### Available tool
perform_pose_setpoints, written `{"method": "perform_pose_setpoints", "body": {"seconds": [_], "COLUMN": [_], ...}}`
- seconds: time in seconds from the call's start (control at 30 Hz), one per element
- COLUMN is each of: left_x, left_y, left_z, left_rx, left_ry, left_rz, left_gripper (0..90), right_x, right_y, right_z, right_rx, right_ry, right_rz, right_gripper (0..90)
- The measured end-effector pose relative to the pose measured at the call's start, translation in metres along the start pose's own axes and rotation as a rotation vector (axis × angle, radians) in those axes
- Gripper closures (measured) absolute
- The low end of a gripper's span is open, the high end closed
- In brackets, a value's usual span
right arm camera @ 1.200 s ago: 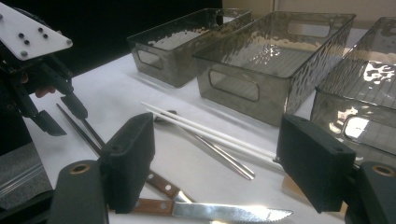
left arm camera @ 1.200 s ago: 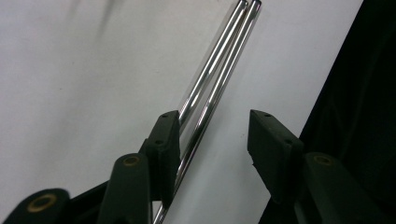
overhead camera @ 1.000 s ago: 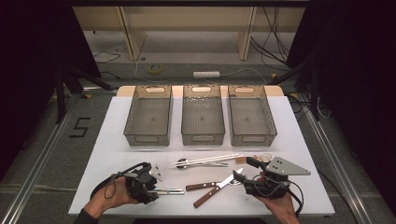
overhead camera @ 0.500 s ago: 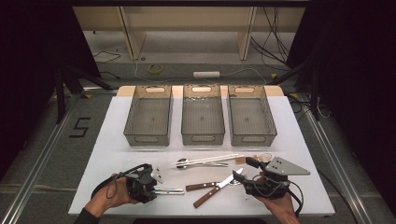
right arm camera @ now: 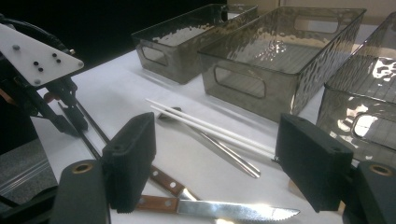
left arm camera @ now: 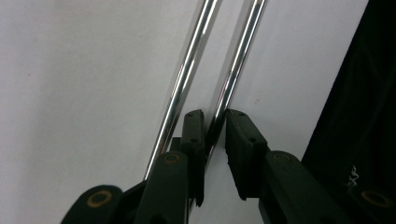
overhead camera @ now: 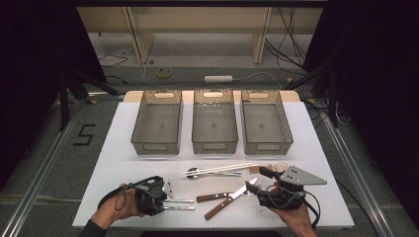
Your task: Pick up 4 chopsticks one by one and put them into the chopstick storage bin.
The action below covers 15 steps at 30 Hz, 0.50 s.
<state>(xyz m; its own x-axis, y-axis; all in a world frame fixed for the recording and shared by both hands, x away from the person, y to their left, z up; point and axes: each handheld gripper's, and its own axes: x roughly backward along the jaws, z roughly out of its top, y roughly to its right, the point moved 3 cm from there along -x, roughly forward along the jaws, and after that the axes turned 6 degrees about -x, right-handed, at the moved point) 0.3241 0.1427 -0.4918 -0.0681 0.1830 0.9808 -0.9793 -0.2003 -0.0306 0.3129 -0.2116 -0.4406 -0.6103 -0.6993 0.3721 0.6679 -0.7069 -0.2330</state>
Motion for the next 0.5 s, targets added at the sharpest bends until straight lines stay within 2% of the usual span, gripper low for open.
{"method": "perform_pose_setpoints", "body": {"seconds": [0.23,0.5], "left_x": [0.0006,0.0001], "left_y": [0.0022,0.0041], "left_z": [0.0006,0.0008], "left_rx": [-0.061,-0.106], "left_ry": [-0.018,-0.017], "left_rz": [-0.008,-0.016], "left_gripper": [79.7,83.1], "right_x": [-0.0001,-0.0002], "right_y": [-0.0001,-0.0005], "right_z": [0.0,-0.0002], "right_rx": [0.001,0.002], "right_ry": [-0.003,-0.007], "right_rz": [0.0,-0.001], "right_gripper": [30.1,30.3]}}
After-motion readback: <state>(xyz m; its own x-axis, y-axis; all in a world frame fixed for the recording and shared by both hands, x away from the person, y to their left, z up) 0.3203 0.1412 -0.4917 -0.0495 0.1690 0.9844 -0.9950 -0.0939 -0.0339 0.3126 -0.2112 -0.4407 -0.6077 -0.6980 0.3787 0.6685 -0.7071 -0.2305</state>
